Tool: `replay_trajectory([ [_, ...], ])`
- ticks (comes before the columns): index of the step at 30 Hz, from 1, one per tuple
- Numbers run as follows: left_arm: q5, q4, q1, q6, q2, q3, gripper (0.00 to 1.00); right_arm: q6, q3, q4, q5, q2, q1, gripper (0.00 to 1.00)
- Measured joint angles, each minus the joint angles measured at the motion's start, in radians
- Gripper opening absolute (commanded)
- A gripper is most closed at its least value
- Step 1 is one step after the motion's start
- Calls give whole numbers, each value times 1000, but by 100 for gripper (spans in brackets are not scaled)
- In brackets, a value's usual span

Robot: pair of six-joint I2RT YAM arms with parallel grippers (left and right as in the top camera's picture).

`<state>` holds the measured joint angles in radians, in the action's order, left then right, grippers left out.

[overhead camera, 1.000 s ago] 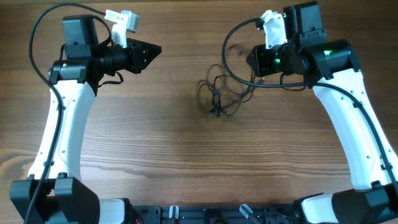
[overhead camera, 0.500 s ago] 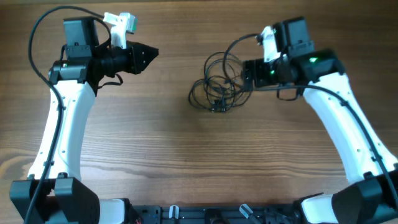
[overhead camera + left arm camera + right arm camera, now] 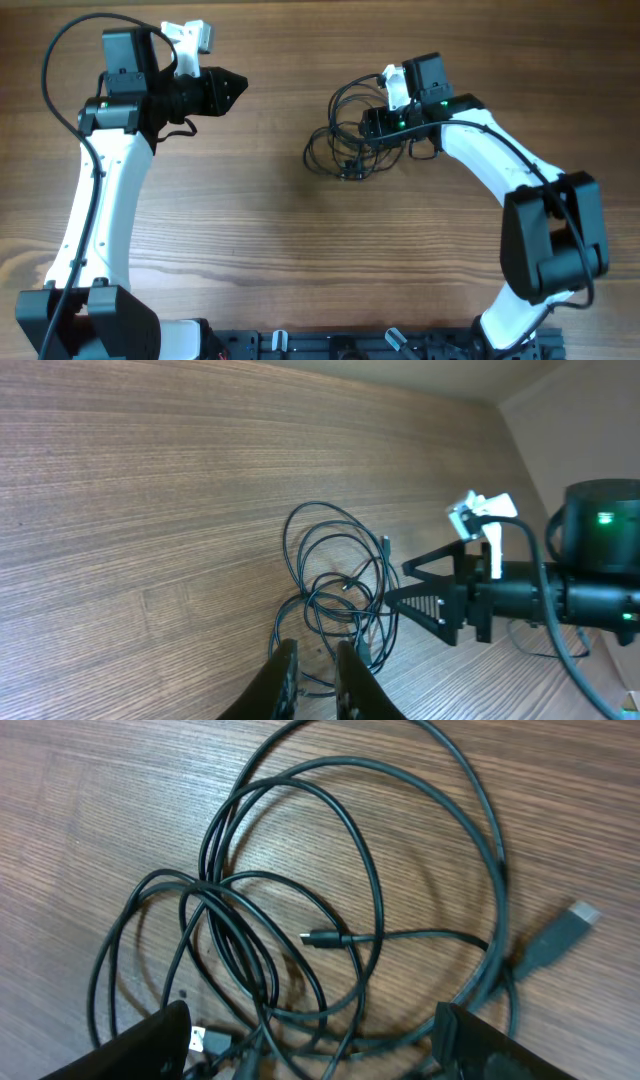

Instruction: Untangle cables

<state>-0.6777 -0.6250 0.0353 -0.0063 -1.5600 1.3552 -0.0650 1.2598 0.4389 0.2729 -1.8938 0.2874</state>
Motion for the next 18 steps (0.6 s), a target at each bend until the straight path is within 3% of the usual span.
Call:
replay_trajectory([
  [8,-19,-9,0,0,0,0,14,28,0,-116,23,-95,0,80],
  [18,-23,-20,0,0,0,0,14,33,-1,-190,45,-123,2,63],
])
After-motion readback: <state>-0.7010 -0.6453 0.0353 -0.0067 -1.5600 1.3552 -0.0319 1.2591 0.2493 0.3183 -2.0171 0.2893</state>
